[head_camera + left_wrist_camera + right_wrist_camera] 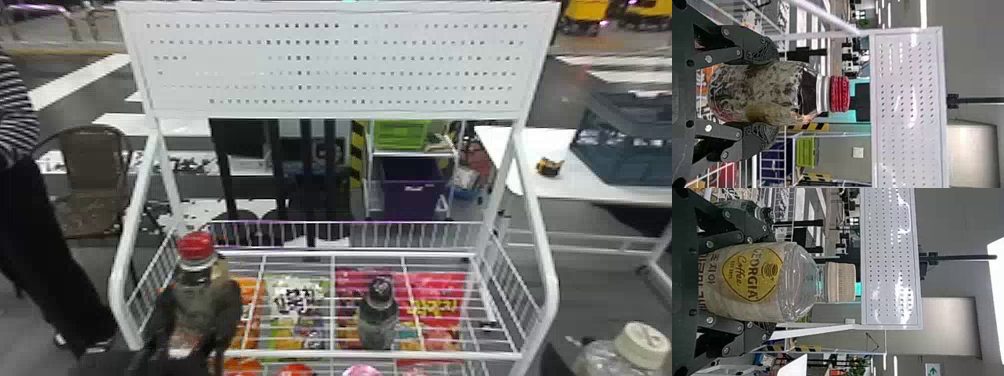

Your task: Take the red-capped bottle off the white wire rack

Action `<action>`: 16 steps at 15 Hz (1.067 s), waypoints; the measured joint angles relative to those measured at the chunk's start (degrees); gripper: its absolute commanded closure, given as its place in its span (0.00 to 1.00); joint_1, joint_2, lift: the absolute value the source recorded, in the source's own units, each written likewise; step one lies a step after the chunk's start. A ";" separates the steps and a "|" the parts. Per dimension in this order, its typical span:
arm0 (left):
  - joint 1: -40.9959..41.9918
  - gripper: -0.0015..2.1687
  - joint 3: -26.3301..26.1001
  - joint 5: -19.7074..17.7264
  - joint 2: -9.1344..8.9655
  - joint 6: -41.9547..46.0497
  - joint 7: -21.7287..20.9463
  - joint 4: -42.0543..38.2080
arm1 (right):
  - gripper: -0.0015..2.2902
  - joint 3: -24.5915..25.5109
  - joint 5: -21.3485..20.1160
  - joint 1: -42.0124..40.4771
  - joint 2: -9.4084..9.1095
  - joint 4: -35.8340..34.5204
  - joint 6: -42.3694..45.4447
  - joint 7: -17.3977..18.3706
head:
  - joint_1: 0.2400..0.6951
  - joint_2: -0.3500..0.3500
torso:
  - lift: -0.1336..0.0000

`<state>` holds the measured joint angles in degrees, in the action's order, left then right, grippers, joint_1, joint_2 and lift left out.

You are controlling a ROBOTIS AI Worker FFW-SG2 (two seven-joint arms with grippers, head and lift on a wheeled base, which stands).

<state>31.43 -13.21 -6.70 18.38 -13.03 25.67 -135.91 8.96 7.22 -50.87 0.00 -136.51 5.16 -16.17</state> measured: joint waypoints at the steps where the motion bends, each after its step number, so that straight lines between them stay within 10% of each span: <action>1: 3.03 0.99 2.21 0.00 0.43 -0.05 -0.29 -2.77 | 0.60 -0.09 -0.13 0.21 0.00 0.00 -0.23 0.00 | 0.57 0.50 | 1.00; 16: 11.28 0.99 14.13 -0.77 -2.05 0.85 -2.84 -6.17 | 0.60 -0.77 -0.61 -0.95 0.00 -0.86 -0.18 0.00 | 0.57 0.50 | 1.00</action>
<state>42.72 0.92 -7.47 16.33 -12.18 22.83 -142.08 8.19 6.61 -51.83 0.00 -137.37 4.98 -16.17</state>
